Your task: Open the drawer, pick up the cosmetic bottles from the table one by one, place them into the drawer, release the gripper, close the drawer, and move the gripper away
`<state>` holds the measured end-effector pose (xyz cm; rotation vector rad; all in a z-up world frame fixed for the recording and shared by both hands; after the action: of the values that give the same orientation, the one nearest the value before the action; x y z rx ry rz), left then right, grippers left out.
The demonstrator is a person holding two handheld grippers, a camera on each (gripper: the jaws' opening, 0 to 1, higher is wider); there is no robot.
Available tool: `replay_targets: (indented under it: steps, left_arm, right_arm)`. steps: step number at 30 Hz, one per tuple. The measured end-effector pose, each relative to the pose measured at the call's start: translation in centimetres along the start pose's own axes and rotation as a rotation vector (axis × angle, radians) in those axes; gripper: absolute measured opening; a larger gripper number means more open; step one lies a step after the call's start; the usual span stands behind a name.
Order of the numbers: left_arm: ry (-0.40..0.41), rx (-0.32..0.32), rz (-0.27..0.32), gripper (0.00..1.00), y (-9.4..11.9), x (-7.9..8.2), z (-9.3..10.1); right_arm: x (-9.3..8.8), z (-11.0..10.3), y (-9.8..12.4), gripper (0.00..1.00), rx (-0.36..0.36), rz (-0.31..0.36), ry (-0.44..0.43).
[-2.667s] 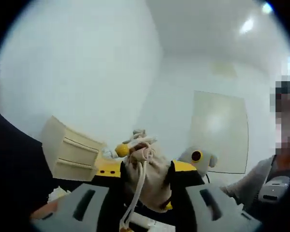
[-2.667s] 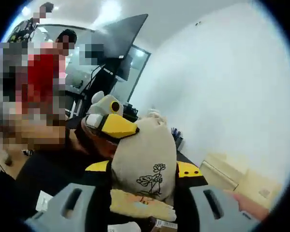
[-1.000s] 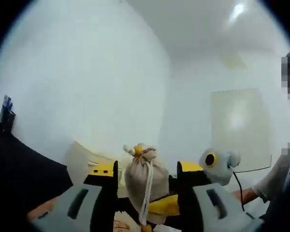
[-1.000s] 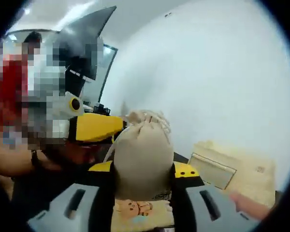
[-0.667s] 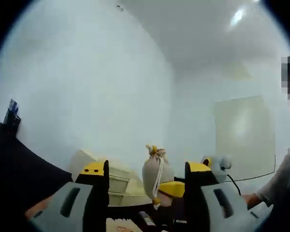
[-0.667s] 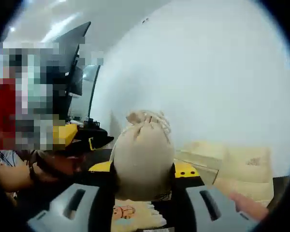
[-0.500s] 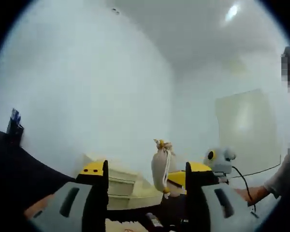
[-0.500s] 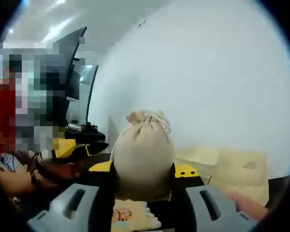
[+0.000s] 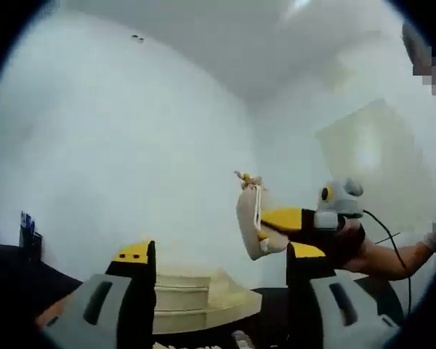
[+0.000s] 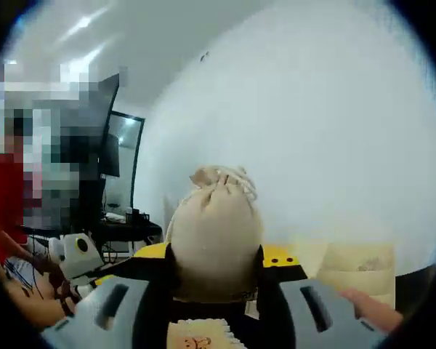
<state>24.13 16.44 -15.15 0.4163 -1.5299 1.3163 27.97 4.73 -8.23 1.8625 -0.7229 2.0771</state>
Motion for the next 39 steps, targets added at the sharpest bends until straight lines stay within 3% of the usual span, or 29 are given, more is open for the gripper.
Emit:
replay_targets:
  steps: [4, 8, 11, 14, 17, 20, 22, 26, 29, 33, 39]
  left_arm:
    - [-0.003, 0.042, 0.014, 0.74, 0.0, -0.6, 1.2]
    - [-0.009, 0.068, 0.051, 0.70, -0.2, -0.1, 2.6]
    - [-0.040, 0.073, 0.092, 0.62, -0.7, 0.8, 4.2]
    - [-0.028, 0.045, 0.149, 0.62, -1.4, 2.1, 6.2]
    - [-0.029, 0.039, 0.162, 0.63, -2.1, 2.6, 7.3]
    - [-0.061, 0.071, 0.188, 0.63, -2.5, 2.9, 7.8]
    - [-0.055, 0.081, 0.227, 0.63, -2.6, 3.4, 8.2]
    - [-0.087, 0.076, 0.211, 0.62, -3.3, 3.0, 9.2]
    - [-0.113, 0.099, 0.221, 0.54, -3.2, 2.9, 9.3]
    - [-0.086, 0.110, 0.233, 0.52, -3.2, 3.2, 9.1]
    - [-0.074, 0.116, 0.220, 0.37, -2.8, 3.0, 9.0]
  right_arm:
    - [1.4, -0.4, -0.1, 0.41, 0.023, 0.037, -0.059]
    - [2.3, -0.8, 0.1, 0.41, 0.032, 0.061, -0.079]
    - [2.6, -1.2, 0.2, 0.41, 0.059, 0.082, -0.169]
    - [3.0, -1.4, 0.5, 0.41, 0.075, 0.092, -0.245]
    - [3.6, -1.6, 1.1, 0.41, 0.082, 0.109, -0.282]
    - [3.9, -2.2, 1.8, 0.41, 0.102, 0.134, -0.383]
    - [3.6, -2.3, 2.2, 0.41, 0.098, 0.127, -0.387]
    - [3.1, -3.5, 3.2, 0.41, 0.102, 0.109, -0.374]
    - [2.9, -3.6, 3.3, 0.41, 0.109, 0.099, -0.383]
    - [2.1, -4.7, 3.5, 0.41, 0.100, 0.073, -0.385]
    - [1.2, -5.7, 3.5, 0.42, 0.107, 0.031, -0.363]
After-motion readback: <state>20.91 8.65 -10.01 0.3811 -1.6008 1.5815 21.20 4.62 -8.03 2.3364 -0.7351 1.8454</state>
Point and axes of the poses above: the point that each gripper's makers call its tool centre point, and the gripper's own axes: y roughly backward along the fingers, z roughly to its right, x roughly out of its top, the point moved 4 cm from there along y, roughly backward along the fingers, and after that the axes turned 9 degrees about x, right-handed, at the moved point
